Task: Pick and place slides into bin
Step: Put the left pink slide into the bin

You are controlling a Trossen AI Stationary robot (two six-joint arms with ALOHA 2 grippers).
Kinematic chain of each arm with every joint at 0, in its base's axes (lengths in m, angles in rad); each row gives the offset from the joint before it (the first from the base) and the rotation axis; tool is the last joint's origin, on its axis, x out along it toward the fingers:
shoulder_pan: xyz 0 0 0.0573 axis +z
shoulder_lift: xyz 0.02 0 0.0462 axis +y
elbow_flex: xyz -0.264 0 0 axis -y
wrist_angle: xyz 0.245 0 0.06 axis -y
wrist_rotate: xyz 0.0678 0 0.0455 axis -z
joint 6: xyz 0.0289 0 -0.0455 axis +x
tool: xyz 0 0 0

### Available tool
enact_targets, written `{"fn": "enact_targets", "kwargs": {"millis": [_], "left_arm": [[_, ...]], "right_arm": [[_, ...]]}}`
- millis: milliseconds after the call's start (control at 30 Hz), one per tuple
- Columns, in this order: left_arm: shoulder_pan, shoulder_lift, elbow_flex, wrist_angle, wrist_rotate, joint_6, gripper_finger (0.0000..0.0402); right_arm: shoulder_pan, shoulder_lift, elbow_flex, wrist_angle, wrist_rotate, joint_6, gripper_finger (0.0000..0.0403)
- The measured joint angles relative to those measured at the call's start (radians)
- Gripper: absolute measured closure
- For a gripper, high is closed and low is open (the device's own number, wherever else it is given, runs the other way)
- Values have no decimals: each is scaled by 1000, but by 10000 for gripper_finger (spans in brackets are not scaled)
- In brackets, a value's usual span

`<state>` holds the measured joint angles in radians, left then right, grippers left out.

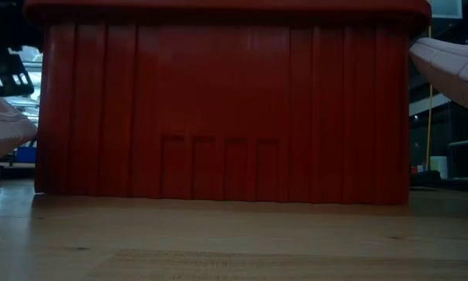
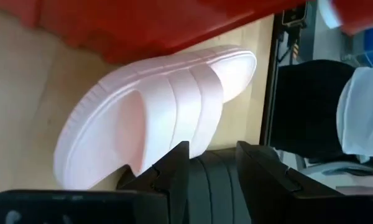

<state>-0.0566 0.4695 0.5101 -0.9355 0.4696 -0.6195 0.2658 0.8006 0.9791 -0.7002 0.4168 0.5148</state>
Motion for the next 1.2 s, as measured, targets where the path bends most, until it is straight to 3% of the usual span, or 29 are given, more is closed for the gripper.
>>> {"fn": "enact_targets", "kwargs": {"millis": [367, 767, 1200], "left_arm": [[-88, 4, -81, 107, -66, -34, 277], [-169, 6, -81, 84, -212, -66, 277], [-263, 6, -81, 52, -278, -130, 276]], "right_arm": [[0, 28, 0, 0, 1, 0, 397], [0, 45, 0, 0, 1, 3, 397], [0, 45, 0, 1, 1, 3, 397]]}}
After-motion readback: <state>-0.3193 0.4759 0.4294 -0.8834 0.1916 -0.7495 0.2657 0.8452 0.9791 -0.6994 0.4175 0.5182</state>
